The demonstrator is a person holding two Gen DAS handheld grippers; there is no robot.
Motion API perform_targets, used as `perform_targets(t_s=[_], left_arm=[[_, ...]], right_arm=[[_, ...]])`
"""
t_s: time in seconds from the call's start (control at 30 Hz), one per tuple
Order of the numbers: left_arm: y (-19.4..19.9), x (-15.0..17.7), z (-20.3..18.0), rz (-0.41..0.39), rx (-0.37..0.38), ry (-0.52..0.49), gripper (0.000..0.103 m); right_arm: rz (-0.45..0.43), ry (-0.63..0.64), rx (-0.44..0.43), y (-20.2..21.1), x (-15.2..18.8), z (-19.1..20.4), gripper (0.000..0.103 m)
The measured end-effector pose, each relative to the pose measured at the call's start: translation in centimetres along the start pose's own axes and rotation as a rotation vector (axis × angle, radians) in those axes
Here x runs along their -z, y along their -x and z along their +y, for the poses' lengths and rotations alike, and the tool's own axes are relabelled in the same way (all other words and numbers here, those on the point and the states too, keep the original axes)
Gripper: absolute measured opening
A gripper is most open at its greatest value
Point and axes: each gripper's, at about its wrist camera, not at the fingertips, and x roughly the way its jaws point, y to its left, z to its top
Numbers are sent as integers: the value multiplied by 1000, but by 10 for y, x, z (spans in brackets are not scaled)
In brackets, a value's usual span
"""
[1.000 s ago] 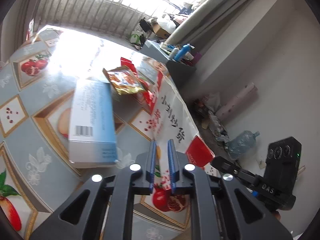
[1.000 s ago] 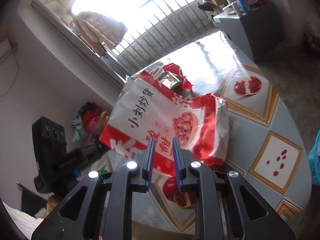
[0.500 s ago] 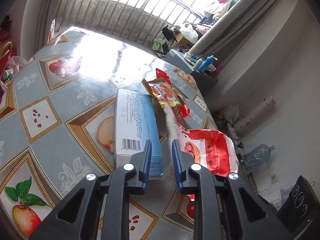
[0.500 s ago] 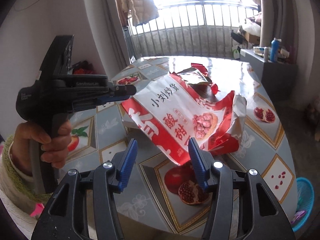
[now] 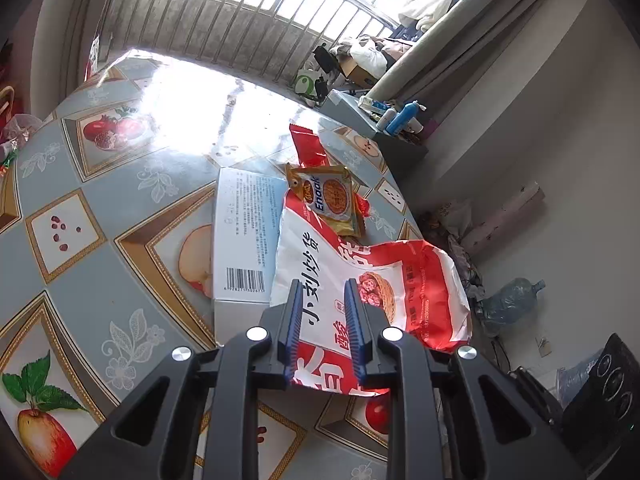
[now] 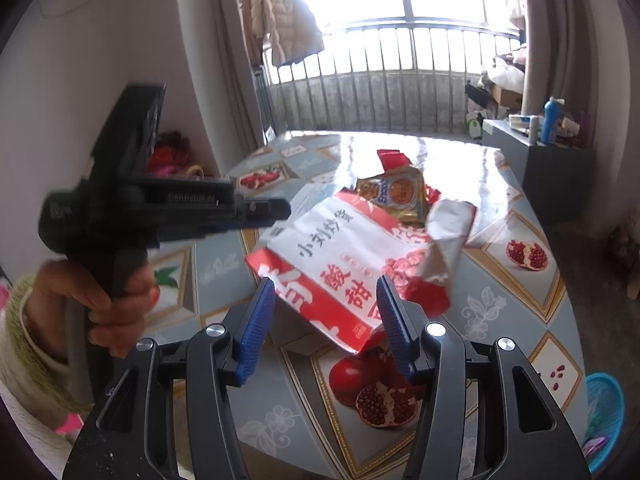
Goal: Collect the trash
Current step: 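Grasp the red-and-white snack bag with the right gripper while the left gripper reaches toward the white box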
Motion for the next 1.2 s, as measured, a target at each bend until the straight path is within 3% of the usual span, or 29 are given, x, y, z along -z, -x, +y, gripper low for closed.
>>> perform_targets(t_s=[0.17,0.3,0.57,0.63,0.77,0.97,1.2], left_arm=[[-4,3,-2,21,11,-8,20],[-10,5,-8,32,31,-21,20],[-20,8,-17,58,35,-43,20],[-23,8,-20,67,35,-50,20],[-27,7,-29,80,40,-74,20],[-36,13,-45,111,64,-109,20],[-60,40,-77,218,109,-178,20]], right_arm=[[-82,-199,16,24,-7,-37,53],[-41,-287,53,17,1,-49,59],[47,-446,2,-15,18,-59,60],[53,-471,2,-19,17,-62,55],[73,-528,9,-22,18,-72,25],[56,-513,64,4,22,-87,24],[38,-469,136,33,32,-107,25]])
